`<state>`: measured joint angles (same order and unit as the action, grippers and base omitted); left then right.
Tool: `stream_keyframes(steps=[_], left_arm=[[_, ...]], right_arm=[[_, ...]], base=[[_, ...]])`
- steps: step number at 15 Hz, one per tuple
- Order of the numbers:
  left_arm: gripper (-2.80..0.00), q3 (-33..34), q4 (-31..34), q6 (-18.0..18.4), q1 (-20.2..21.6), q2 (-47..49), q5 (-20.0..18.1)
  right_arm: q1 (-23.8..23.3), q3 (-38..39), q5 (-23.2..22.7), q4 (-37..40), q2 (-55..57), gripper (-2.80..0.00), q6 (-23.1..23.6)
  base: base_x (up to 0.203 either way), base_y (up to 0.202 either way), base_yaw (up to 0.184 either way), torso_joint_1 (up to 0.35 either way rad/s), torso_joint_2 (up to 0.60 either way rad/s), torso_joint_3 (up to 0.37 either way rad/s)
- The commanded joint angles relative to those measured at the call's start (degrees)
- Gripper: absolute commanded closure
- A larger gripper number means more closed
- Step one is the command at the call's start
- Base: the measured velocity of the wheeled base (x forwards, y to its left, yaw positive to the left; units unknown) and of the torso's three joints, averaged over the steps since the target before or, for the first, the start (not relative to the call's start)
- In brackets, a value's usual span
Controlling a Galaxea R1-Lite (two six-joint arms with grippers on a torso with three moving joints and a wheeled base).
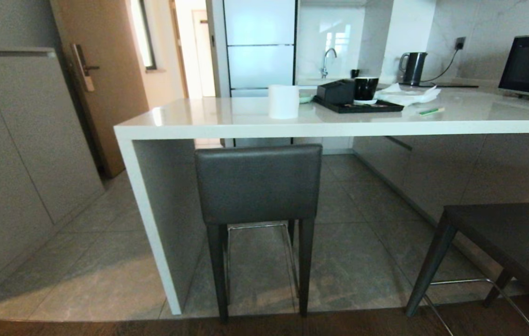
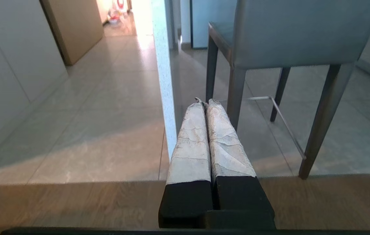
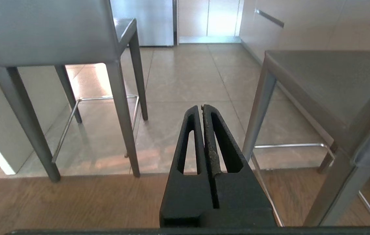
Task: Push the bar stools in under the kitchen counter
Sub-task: Push the gray chair back under the dining table
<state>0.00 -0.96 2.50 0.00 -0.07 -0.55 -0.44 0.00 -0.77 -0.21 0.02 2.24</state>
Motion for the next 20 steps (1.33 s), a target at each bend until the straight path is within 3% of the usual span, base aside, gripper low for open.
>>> stream_keyframes(steps=[1, 7, 20], left_arm=[[0.00, 0.53, 0.05, -0.12, 0.00, -0.09, -0.07], [0.00, 0.53, 0.08, -0.21, 0.09, -0.01, 0.29], [0.00, 0.53, 0.08, -0.39, 0.05, -0.07, 0.37]], right_arm=[[0.00, 0.53, -0.02, -0.06, -0.02, 0.00, 0.04], [0.00, 0.53, -0.02, -0.06, -0.01, 0.00, 0.04], [0.00, 0.53, -0.02, -0.06, 0.05, 0.00, 0.04]], base=[[0.000, 0.000, 0.000, 0.000, 0.00, 0.000], [0.000, -0.013, 0.003, 0.001, 0.00, 0.000], [0.000, -0.191, 0.002, 0.001, 0.00, 0.002]])
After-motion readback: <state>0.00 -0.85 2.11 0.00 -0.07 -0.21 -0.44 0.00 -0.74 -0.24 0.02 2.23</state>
